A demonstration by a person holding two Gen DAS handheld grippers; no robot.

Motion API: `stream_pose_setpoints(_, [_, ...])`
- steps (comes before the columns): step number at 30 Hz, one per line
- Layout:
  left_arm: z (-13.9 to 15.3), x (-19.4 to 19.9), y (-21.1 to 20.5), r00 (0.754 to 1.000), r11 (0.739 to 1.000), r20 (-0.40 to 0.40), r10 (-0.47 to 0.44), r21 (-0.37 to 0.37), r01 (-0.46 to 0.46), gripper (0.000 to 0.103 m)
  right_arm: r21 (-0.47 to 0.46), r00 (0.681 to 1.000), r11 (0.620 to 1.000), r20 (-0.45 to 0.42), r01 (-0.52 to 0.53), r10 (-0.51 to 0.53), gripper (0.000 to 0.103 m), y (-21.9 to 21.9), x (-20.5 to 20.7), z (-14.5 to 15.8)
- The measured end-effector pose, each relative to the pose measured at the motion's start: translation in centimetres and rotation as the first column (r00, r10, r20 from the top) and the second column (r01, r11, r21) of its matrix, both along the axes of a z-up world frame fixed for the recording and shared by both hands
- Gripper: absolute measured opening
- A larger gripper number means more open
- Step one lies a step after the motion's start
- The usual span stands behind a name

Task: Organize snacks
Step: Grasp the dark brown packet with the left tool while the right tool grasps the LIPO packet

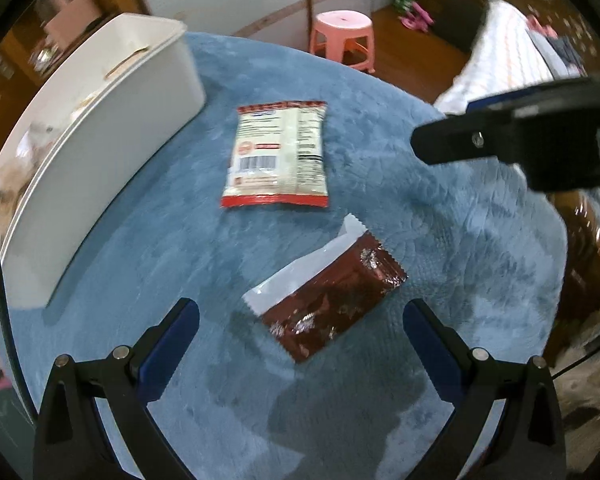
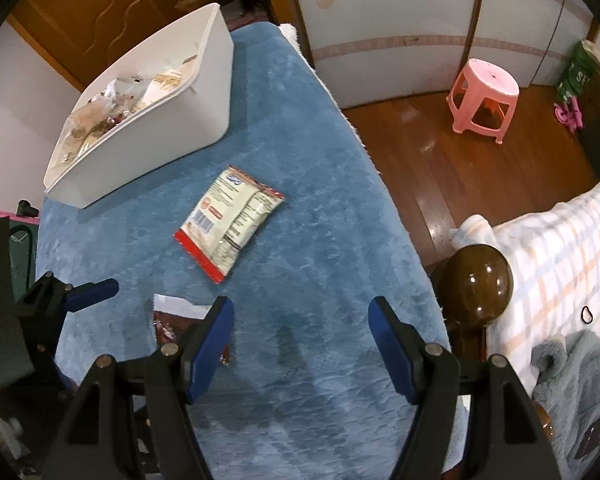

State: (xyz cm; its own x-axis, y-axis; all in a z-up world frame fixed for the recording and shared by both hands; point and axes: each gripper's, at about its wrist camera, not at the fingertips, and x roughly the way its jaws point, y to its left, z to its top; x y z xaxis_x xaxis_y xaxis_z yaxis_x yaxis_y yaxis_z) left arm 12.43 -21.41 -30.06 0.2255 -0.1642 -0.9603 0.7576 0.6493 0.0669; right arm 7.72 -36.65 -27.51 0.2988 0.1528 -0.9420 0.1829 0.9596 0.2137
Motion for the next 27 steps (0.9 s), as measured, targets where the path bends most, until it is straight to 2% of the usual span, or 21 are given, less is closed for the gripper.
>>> stream_pose_setpoints(2, [-0.6, -0.1, -0.5, 1.0, 1.0, 0.01, -0.027, 0.015, 0.027, 0.101, 0.004, 1.0, 1.0, -0.009, 0.006, -0.006, 0.071, -0.3, -0.1, -0.4])
stream_pose_setpoints(4, [-1.1, 0.0, -0.9, 0.999, 0.999, 0.012, -0.04, 0.026, 0.04, 0.096, 0.007, 1.0, 1.0, -0.017, 0.009, -0.009, 0.071, -0.5, -0.2, -0.8])
stream_pose_setpoints(6, [-1.7, 0.3, -1.3, 0.999, 0.998, 0.003, -0.043, 0.038, 0.042, 0.095, 0.008, 1.0, 1.0, -0.025, 0.009, -0.009, 0.071, -0.6, -0.2, -1.2])
stream_pose_setpoints(13, [-2.5, 1.5, -2.1, 0.999, 0.999, -0.028, -0.025, 0.023, 0.026, 0.093, 0.014, 0.999, 1.0, -0.046, 0.005, -0.004, 0.07, -1.0, -0.3, -2.1])
stream_pose_setpoints(16, [-2.7, 2.4, -2.3, 0.997, 1.0, -0.079, 0.0, -0.007, -0.001, 0.085, 0.018, 0.999, 1.0, -0.046, 0.003, -0.002, 0.07, -1.1, 0.0, -2.1])
stream_pose_setpoints(20, [-2.3, 3.2, -2.1, 0.995, 0.999, -0.089, 0.042, -0.027, -0.045, 0.074, 0.021, 0.999, 1.0, -0.041, -0.006, 0.007, 0.07, -1.1, 0.4, -2.2])
stream_pose_setpoints(22, [-2.0, 3.6, -1.6, 0.994, 0.997, -0.088, 0.062, -0.036, -0.065, 0.058, 0.027, 0.999, 1.0, -0.041, -0.015, 0.016, 0.07, -0.8, 0.7, -2.3])
stream_pose_setpoints(24, [-1.8, 4.2, -1.2, 0.992, 0.995, -0.098, 0.085, -0.042, -0.089, 0.05, 0.033, 0.999, 0.999, -0.043, -0.025, 0.026, 0.07, -0.5, 1.0, -2.4])
stream_pose_setpoints(27, [-1.8, 4.3, -0.2, 0.982, 0.988, -0.118, 0.145, -0.043, -0.151, 0.048, 0.044, 0.998, 0.998, -0.042, -0.047, 0.049, 0.071, 0.4, 1.7, -2.5])
